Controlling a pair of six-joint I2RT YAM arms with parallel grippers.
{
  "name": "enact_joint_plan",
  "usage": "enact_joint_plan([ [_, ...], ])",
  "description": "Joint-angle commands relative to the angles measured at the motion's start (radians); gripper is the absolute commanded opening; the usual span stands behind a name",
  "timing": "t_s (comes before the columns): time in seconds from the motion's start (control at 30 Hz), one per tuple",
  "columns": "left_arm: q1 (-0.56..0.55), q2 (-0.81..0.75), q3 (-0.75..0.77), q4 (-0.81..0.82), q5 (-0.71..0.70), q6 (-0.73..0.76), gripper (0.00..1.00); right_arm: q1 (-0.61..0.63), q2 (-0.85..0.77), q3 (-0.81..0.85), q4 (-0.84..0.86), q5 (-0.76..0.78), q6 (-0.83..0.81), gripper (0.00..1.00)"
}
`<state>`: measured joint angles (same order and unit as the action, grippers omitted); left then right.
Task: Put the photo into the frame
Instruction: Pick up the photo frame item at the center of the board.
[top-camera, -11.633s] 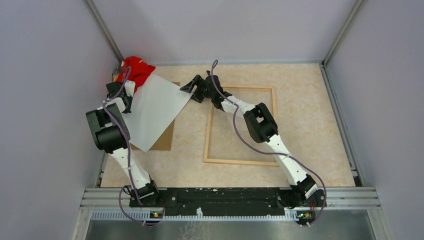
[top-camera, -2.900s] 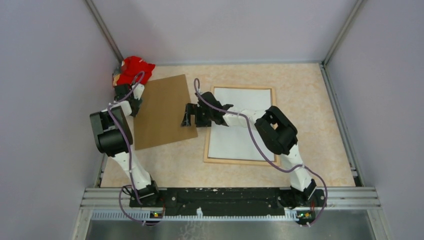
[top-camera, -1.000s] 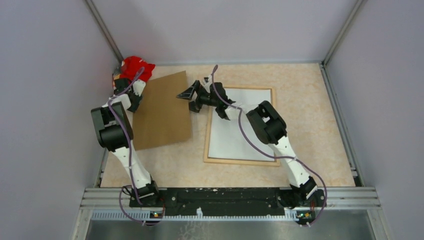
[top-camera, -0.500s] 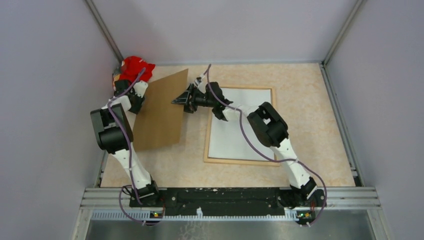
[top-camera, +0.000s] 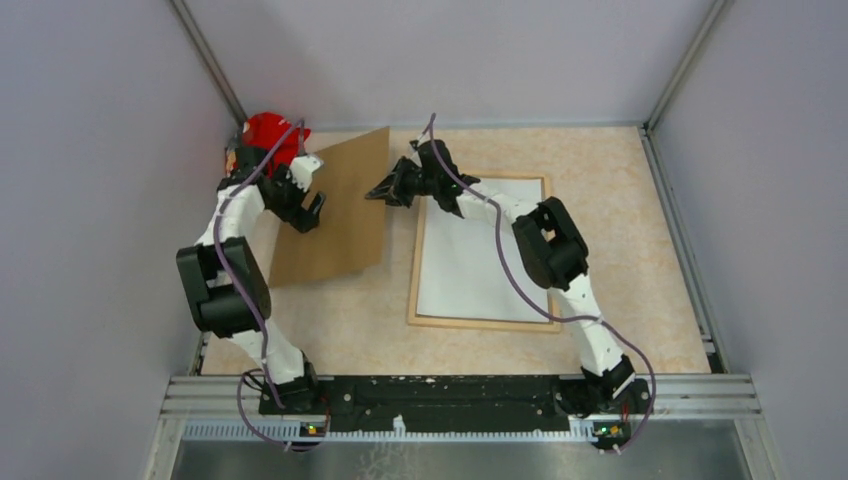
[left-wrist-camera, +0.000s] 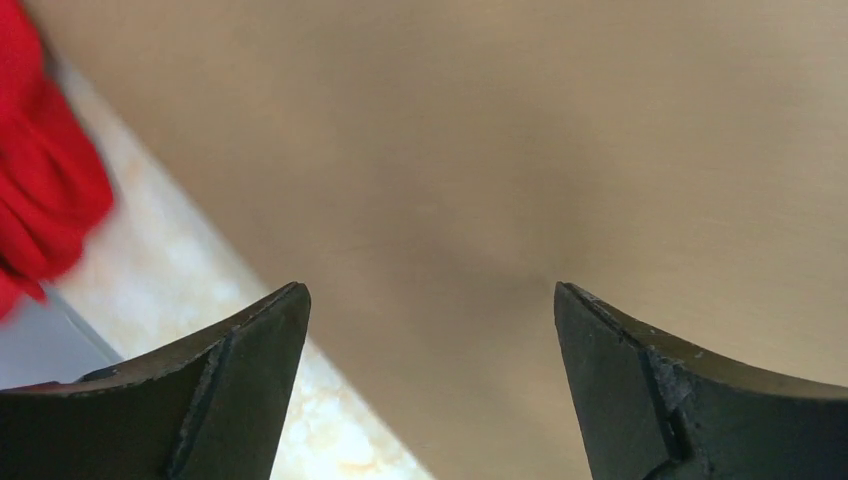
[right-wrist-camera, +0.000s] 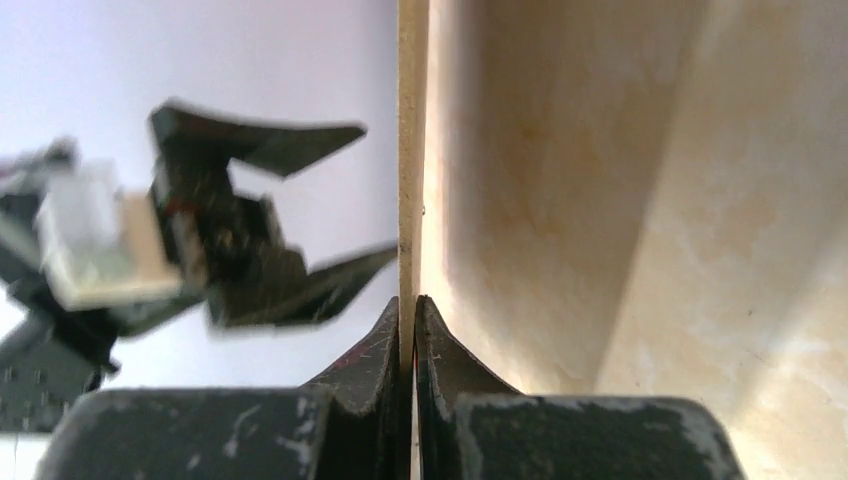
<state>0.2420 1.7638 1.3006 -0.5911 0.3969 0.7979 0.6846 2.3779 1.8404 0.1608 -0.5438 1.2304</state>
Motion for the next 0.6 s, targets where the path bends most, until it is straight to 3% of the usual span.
enact_joint_plan([
  [0.0,-0.075,-0.242,0.069,-0.131,0.340,0.100,0.99,-0.094,-0.149,0.143,0.000,0.031,0.039,0.00],
  [0.1,-0.087,-0.401,-0.037,-0.081,0.515,0.213,0.99,-0.139,-0.191,0.153,-0.030,0.052,0.068,0.00],
  [0.17,-0.106,-0.491,-0.103,-0.051,0.543,0.276,0.99,-0.162,-0.219,0.135,-0.034,0.069,0.090,0.00],
  [0.4,-0.151,-0.633,-0.231,-0.038,0.505,0.447,0.99,-0.189,-0.282,0.076,-0.003,0.083,0.174,0.00],
  [0.57,-0.209,-0.695,-0.331,0.219,0.383,0.425,0.99,-0.181,-0.330,0.001,0.047,0.087,0.240,0.00],
])
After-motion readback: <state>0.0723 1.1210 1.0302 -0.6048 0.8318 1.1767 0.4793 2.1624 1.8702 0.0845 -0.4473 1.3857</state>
